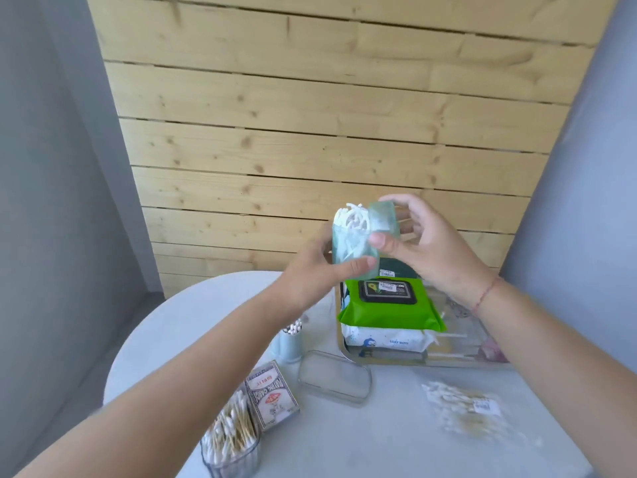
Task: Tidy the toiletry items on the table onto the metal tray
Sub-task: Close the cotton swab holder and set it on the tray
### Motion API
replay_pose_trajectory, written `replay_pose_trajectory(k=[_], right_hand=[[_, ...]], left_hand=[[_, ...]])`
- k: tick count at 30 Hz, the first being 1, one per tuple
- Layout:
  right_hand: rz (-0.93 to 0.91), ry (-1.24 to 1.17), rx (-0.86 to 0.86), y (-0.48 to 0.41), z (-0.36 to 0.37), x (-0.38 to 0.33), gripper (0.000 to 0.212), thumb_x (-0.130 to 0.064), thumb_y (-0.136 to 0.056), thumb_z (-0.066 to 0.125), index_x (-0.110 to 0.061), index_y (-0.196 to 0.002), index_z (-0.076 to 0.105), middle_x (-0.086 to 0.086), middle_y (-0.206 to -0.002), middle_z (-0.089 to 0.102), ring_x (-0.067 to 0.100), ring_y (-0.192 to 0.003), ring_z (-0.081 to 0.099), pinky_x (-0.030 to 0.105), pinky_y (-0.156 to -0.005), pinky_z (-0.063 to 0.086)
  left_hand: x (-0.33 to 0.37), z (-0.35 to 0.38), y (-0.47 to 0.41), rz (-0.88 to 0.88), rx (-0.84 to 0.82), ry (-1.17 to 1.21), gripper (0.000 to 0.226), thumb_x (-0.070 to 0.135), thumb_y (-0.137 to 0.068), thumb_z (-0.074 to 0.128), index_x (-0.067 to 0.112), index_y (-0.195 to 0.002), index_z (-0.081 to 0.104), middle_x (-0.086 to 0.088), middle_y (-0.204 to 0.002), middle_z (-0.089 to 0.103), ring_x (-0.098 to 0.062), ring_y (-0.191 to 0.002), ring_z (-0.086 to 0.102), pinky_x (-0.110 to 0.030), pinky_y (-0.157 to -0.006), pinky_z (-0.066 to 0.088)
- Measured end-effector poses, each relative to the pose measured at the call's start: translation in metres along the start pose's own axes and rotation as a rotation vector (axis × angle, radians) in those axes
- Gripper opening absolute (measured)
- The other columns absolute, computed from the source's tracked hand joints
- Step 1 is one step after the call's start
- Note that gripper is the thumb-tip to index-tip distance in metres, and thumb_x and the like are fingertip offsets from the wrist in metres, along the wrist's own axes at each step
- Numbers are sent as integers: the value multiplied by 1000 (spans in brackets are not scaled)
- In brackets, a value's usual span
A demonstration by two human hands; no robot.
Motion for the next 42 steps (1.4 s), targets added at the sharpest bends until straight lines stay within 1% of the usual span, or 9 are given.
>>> replay_pose_trajectory(k=[3,6,8,14,20,26,31,36,42], right_hand=[[-23,54,37,34,-13,-18,68,-63,-58,68,-40,-119,50,-16,-114,61,4,-100,61,24,-83,50],[-54,170,-34,55,-24,-29,67,-54,-63,74,-39,-124,51,-14,-120,53,9,-108,57,33,-94,48],[-76,299,-98,62,-28,-32,66,-48,-66,76,-41,-126,49,-15,-117,49,5,-110,51,28,-98,43],[-104,471,-200,74,-37,-40,68,-51,-69,75,-45,-130,46,-25,-104,43,-13,-89,43,13,-74,31],[-117,505,-331,77,-33,-43,62,-46,-72,74,-45,-129,48,-25,-109,43,-6,-100,42,14,-86,36],[-44,390,-303,78,-27,-36,63,-41,-72,75,-46,-128,46,-20,-128,46,4,-120,45,34,-103,41],[41,137,-292,78,-28,-33,56,-29,-71,78,-36,-119,50,-12,-122,57,11,-106,63,40,-94,51],[87,20,-294,76,-30,-28,53,-24,-72,79,-27,-117,50,-4,-115,64,10,-96,68,34,-87,56],[290,-381,-272,69,-46,-14,60,-33,-61,76,-22,-117,57,10,-116,68,21,-107,66,33,-90,55]], left_hand=[[5,32,28,19,-28,39,58,33,-70,78,37,-120,49,5,-115,66,-9,-105,65,-26,-85,55],[9,52,48,36,-73,11,54,32,-74,75,38,-119,46,7,-112,65,-8,-104,65,-28,-85,55],[11,59,57,49,-92,-54,52,33,-75,74,42,-118,45,8,-112,64,-10,-105,63,-28,-87,55],[20,70,71,80,-134,-157,55,33,-77,73,47,-121,42,28,-95,63,4,-89,63,-9,-70,47],[13,74,75,51,-163,-211,56,40,-74,73,51,-119,42,16,-106,65,-5,-98,64,-30,-86,55],[6,70,74,55,-115,-159,60,35,-73,76,45,-122,43,16,-107,62,-5,-98,63,-25,-80,53],[-1,69,73,28,-122,-174,59,35,-72,76,41,-119,41,27,-93,60,-1,-88,60,-23,-77,50],[-1,71,73,48,-140,-211,59,23,-77,74,40,-120,37,36,-83,57,10,-76,57,-4,-64,42],[-1,71,75,52,-125,-187,68,21,-78,75,48,-125,33,32,-97,57,8,-89,57,-10,-76,46]])
Point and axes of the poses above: each hand's wrist, its own y-axis away from the middle knuckle, its own z-axis out of the palm, x = y × z, the point moved 4 cm from there along -y, towards the middle knuckle
